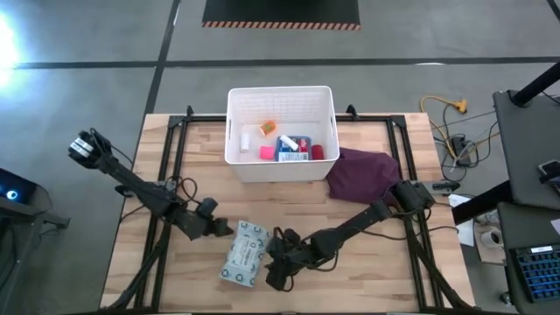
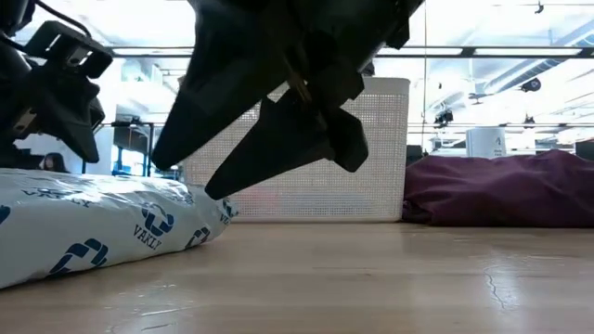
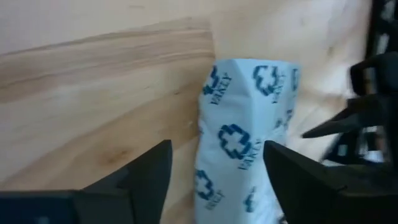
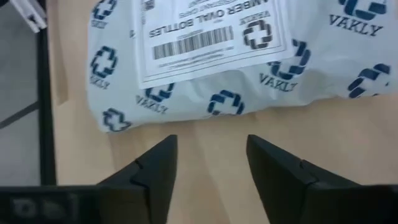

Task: Pick & place medical supplies in basket/bin
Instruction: Put the white mailer bag into the white bin

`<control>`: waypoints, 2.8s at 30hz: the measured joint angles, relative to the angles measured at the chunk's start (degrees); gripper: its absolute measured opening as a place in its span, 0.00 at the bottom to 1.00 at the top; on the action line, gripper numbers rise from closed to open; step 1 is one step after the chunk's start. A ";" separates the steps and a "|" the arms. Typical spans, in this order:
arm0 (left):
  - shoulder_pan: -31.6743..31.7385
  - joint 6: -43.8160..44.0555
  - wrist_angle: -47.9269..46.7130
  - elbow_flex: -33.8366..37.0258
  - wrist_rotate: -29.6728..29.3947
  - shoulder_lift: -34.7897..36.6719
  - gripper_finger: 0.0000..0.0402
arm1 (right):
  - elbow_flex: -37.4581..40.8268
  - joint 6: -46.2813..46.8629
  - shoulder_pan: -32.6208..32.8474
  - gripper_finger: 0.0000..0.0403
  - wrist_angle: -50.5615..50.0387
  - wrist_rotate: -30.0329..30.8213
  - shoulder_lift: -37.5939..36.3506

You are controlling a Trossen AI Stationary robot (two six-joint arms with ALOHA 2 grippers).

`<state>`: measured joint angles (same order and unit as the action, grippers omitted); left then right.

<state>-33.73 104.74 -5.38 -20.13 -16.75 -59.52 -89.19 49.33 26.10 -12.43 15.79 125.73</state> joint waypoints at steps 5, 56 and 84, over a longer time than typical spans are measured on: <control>-0.02 -1.99 -1.93 -0.77 1.46 -3.99 0.71 | 0.05 -0.15 -0.38 0.58 -0.22 -0.74 0.00; 0.06 -10.16 39.44 1.67 -7.69 -17.39 0.76 | 0.64 -0.45 -1.89 0.58 1.34 -1.63 3.67; 0.04 -15.75 33.66 -7.97 3.32 -28.59 0.63 | 0.83 1.78 0.39 0.58 -0.74 0.20 3.37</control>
<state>-33.69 88.99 28.28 -28.10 -13.43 -88.10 -88.36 51.11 26.49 -13.17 15.99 129.10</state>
